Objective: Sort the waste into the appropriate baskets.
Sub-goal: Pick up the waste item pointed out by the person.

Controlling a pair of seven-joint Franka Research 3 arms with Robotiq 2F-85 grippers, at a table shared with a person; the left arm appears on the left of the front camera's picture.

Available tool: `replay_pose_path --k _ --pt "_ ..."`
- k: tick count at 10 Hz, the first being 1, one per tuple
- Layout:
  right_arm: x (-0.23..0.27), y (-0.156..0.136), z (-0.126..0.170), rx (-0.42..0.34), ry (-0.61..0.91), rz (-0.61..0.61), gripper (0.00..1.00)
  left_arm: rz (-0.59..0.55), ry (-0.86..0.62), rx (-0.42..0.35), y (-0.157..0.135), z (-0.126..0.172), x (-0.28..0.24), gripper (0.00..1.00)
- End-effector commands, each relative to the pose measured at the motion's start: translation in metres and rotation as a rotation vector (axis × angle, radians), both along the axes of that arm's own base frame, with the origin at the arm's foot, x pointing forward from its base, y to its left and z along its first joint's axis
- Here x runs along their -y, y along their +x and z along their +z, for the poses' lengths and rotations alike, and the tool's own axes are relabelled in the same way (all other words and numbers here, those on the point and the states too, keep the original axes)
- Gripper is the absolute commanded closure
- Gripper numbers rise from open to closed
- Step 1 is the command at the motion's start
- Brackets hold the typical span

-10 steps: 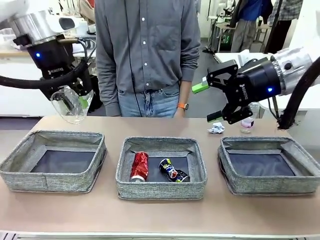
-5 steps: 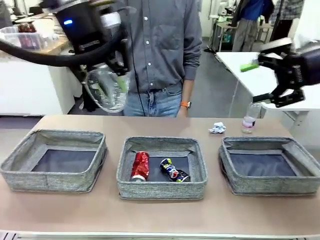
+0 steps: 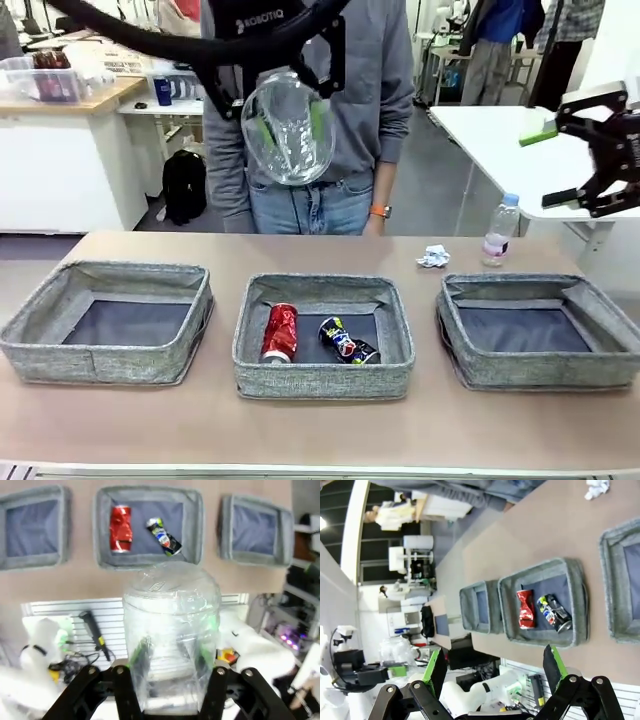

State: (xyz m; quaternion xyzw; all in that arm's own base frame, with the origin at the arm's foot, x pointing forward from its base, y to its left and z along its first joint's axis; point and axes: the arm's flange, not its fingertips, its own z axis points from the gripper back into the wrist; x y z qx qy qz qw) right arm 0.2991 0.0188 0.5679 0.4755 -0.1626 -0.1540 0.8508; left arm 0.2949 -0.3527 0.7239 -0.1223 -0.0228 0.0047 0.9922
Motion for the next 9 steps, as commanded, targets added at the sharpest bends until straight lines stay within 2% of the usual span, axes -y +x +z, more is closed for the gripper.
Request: replay_pose_path --k 1,2,3,4,5,7,9 --pt "-0.003 -0.001 0.004 0.014 0.008 0.001 0.00 -0.008 0.085 -0.023 0.009 0.033 0.024 0.57" --pt "-0.003 -0.001 0.004 0.014 0.008 0.001 0.00 -0.023 0.110 0.012 0.016 0.050 0.038 0.57" --pt "-0.003 -0.001 0.004 0.014 0.008 0.001 0.00 -0.055 0.103 0.001 0.019 0.060 0.045 0.57" --pt "-0.003 -0.001 0.004 0.014 0.008 0.001 0.00 -0.052 0.103 0.032 0.029 0.074 0.053 0.57" --pt "-0.003 -0.001 0.004 0.014 0.008 0.001 0.00 -0.050 0.110 0.019 0.037 0.082 0.057 0.57" --pt "-0.003 -0.001 0.004 0.014 0.008 0.001 0.00 -0.053 0.093 -0.004 0.052 0.089 0.063 0.57" --pt "-0.003 -0.001 0.004 0.014 0.008 0.001 0.00 -0.079 0.085 -0.026 0.061 0.078 0.064 0.57"
